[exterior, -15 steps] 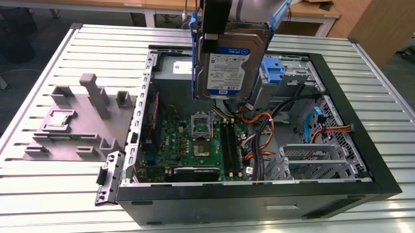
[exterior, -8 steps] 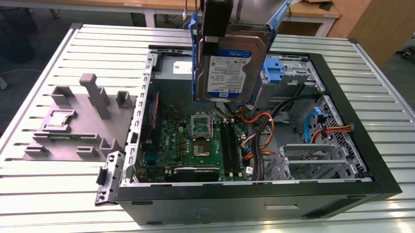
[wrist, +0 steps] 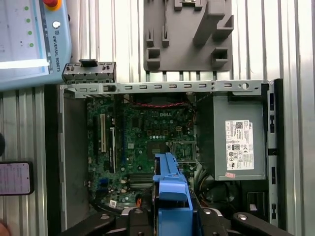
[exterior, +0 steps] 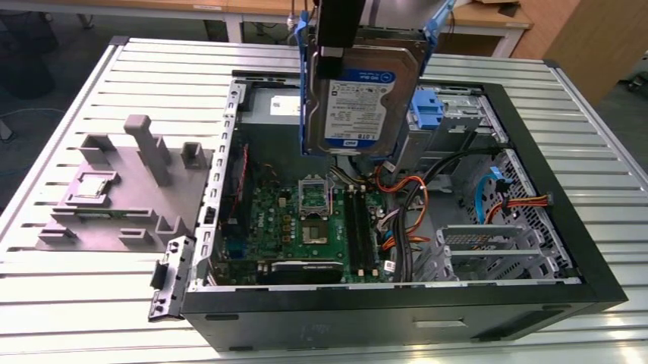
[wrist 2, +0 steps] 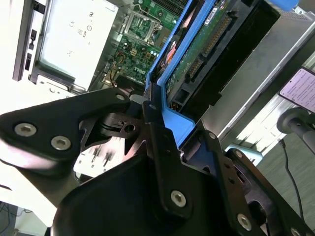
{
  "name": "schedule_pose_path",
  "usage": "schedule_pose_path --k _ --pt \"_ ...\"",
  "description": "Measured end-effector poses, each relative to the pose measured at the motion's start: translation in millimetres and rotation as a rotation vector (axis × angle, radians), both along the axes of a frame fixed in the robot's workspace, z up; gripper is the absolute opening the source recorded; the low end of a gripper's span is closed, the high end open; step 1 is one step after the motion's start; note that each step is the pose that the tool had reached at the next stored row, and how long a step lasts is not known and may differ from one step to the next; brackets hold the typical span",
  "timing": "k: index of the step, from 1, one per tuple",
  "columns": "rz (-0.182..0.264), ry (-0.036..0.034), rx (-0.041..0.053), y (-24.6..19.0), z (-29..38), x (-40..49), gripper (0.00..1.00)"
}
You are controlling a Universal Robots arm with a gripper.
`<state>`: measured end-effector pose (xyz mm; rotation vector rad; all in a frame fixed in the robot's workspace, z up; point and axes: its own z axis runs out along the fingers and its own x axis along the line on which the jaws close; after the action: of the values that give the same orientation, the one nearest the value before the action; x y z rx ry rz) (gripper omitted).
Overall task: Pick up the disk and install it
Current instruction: 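Insert the disk into the insertion slot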
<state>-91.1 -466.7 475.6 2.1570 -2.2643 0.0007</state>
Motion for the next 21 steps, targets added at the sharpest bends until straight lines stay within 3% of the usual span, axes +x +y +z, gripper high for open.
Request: schedule_pose_path --k 3,14,21 --pt "0.0 -0.0001 0.0002 -2.2 -0.1 -0.1 0.36" --pt "0.0 -0.0001 0.0001 -2.8 -0.1 -0.1 0.36" --pt "0.0 -0.0001 0.0002 -10.4 -0.5 -0.1 0.36"
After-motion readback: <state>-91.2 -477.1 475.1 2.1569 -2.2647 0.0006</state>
